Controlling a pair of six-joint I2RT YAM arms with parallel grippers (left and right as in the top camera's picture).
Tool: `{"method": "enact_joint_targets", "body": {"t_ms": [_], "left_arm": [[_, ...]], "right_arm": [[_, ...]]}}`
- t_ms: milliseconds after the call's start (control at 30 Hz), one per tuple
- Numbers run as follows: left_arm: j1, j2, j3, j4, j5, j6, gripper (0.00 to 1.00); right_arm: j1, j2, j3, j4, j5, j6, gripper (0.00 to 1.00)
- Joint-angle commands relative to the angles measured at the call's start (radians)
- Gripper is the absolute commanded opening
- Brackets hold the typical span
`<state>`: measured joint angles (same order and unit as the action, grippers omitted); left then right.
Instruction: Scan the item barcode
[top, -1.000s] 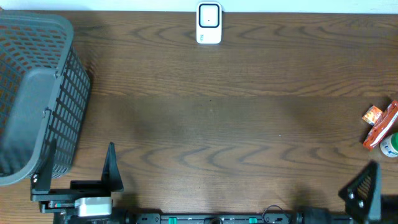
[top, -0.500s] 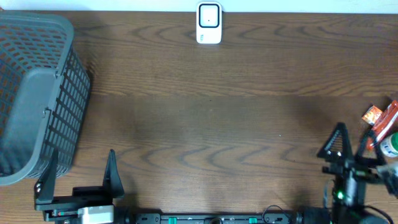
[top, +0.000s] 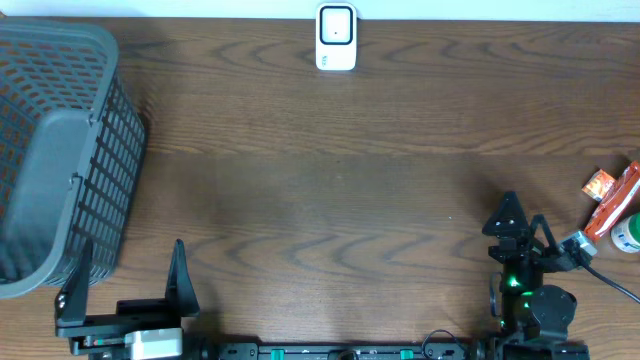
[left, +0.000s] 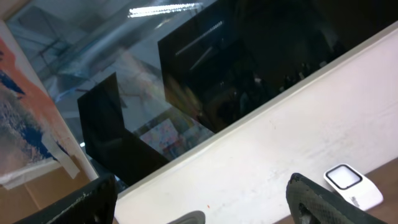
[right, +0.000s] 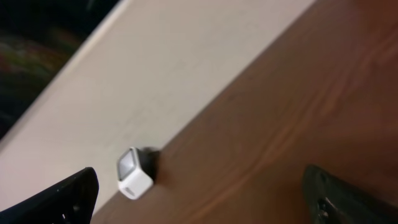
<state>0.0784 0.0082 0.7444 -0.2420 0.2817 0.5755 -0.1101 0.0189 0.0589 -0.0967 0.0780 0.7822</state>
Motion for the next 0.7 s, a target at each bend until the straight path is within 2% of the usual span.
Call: {"method": "enact_joint_targets", "body": {"t_ms": [0,333,467,667], "left_arm": [[0.006,-0.006,0.003,-0.012,-0.011,-0.012,0.87],[0.006,-0.006,0.003,-0.063,-0.009,-0.013,0.87],[0.005,-0.003,0.003,-0.127,0.043,-0.019,0.87],[0.005,0.027,-0.026,-0.322,0.254,-0.194,0.87]], "right_arm": [[-0.006,-0.001,-0.013,-0.035,0.03,0.018,0.99],[-0.006,0.014,-0.014,-0.056,0.033,0.006,0.99],[-0.006,0.014,-0.014,-0.057,0.029,0.006,0.99],[-0.006,0.014,-0.014,-0.057,0.029,0.006,0.99]]}}
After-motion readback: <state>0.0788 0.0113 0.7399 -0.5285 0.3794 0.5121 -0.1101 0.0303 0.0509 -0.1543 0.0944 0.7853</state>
